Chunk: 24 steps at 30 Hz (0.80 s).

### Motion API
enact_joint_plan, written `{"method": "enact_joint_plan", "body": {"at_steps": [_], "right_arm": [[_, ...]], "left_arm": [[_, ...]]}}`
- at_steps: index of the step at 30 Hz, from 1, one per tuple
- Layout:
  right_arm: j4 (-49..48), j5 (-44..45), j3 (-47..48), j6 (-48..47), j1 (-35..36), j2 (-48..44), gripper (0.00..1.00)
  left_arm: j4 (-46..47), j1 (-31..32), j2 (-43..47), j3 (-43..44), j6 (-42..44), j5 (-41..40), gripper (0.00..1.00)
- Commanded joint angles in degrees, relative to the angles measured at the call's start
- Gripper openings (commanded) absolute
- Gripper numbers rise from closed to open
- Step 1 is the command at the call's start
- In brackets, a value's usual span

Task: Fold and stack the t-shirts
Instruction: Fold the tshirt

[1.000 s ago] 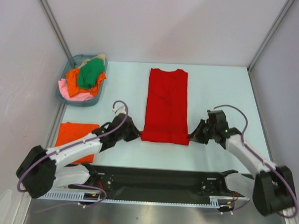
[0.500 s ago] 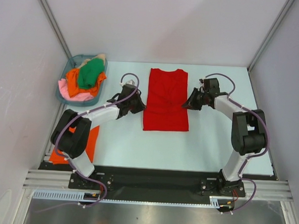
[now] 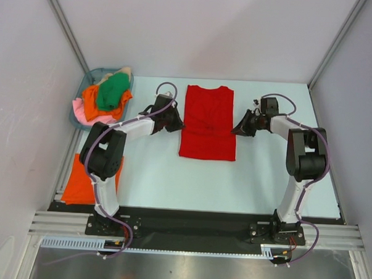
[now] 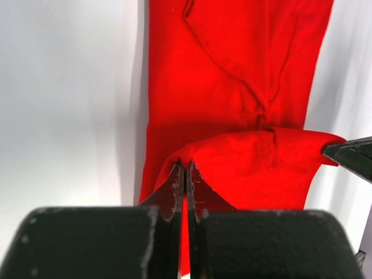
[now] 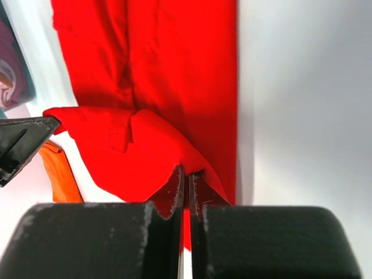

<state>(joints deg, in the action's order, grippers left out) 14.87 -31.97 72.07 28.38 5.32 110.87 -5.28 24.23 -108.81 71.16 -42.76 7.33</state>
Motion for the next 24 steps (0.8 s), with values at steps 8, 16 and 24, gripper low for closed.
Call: {"method": "enact_joint_plan", "body": {"at_steps": [8,16,24], "right_arm": [[-3.18,-4.42,3.25,-1.93,-1.19,3.83,0.00],[-3.36,-4.60,5.35,-1.22,-1.72,5.93,0.07],[5.68,9.79,6.77,-7.81,-2.34,0.34,0.52]], "left_arm": [[-2.37,-1.73,-1.75,3.90,2.77,0.32,0.00],[-2.63,-2.52,-5.00,6.80,3.38,2.59,0.03],[-7.91,-2.26,6.91,4.27,10.94,-10.93,0.47]]}}
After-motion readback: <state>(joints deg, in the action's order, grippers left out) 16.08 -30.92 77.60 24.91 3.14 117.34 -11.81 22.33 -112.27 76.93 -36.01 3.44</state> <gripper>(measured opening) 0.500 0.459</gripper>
